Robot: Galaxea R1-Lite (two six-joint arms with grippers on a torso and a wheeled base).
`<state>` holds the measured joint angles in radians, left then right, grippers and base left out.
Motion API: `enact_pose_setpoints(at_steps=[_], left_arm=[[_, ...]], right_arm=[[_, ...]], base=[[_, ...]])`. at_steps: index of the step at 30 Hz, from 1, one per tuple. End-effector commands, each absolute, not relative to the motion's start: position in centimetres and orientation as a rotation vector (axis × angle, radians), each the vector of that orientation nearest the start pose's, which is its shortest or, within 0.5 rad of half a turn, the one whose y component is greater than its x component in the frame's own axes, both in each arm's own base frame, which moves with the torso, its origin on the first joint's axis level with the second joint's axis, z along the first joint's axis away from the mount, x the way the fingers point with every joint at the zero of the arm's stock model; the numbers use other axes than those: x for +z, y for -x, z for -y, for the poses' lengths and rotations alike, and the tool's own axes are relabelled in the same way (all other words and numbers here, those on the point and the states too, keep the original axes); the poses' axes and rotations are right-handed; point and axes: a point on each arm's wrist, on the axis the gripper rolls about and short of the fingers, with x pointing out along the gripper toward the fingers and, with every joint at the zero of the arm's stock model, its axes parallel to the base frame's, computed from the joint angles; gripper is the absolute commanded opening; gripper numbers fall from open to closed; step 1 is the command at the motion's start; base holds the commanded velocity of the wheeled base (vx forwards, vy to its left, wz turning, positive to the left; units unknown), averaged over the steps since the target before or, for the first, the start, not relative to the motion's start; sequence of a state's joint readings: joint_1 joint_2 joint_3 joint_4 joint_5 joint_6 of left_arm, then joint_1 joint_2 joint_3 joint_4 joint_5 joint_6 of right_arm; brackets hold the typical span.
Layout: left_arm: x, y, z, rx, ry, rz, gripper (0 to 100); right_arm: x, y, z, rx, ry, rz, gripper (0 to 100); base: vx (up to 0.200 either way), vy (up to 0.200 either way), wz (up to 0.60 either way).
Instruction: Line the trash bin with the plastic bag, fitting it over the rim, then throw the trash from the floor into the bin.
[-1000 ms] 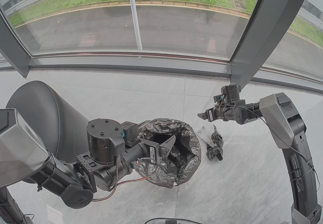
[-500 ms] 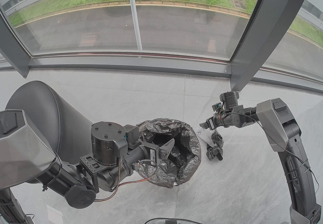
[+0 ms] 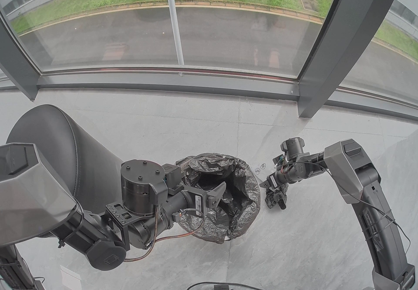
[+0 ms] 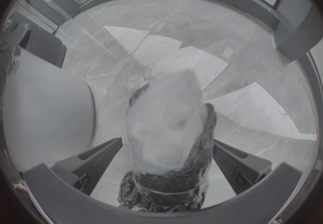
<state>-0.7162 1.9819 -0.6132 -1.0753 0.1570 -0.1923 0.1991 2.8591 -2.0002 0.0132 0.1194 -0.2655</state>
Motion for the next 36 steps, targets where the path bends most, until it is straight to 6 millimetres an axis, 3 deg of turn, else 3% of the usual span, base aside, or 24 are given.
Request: enact_pose_setpoints(at_steps=[1, 4, 5, 6, 10, 17, 28, 33, 35, 36], left_arm=[[8.7, -24.9, 21.2, -0.524, 0.057, -0.329, 100], [8.6, -24.9, 21.2, -0.524, 0.056, -0.332, 100], [8.6, -24.9, 21.2, -0.526, 0.056, -0.332, 100], [8.6, -24.9, 21.2, -0.525, 0.058, -0.333, 100], [8.3, -25.0, 21.3, -0.523, 0.054, -0.339, 100], [8.1, -25.0, 21.3, -0.521, 0.054, -0.347, 100], [8.3, -24.9, 21.2, -0.523, 0.056, -0.343, 100], [8.5, -24.5, 20.9, -0.526, 0.061, -0.326, 100], [8.5, -24.5, 20.9, -0.526, 0.061, -0.324, 100], [8.7, -24.3, 20.7, -0.528, 0.072, -0.299, 100]], right_arm=[[-10.4, -51.0, -10.6, 0.416, 0.282, -0.883, 100], [-11.8, -50.7, -10.5, 0.415, 0.278, -0.91, 100], [-11.8, -50.7, -10.5, 0.413, 0.279, -0.91, 0], [-12.7, -50.5, -10.2, 0.4, 0.279, -0.929, 0], [-12.9, -50.6, -9.5, 0.36, 0.267, -0.939, 0], [-10.9, -51.2, -8.8, 0.33, 0.245, -0.907, 0], [-3.2, -51.5, -8.7, 0.296, 0.211, -0.865, 0], [2.1, -51.0, -8.8, 0.275, 0.171, -0.818, 0], [2.2, -51.0, -8.8, 0.274, 0.169, -0.82, 0], [5.0, -50.2, -9.0, 0.278, 0.165, -0.82, 0]], base=[[0.0, 0.0, 0.0], [0.0, 0.0, 0.0], [0.0, 0.0, 0.0], [0.0, 0.0, 0.0], [0.0, 0.0, 0.0], [0.0, 0.0, 0.0], [0.0, 0.0, 0.0], [0.0, 0.0, 0.0], [0.0, 0.0, 0.0], [0.0, 0.0, 0.0]])
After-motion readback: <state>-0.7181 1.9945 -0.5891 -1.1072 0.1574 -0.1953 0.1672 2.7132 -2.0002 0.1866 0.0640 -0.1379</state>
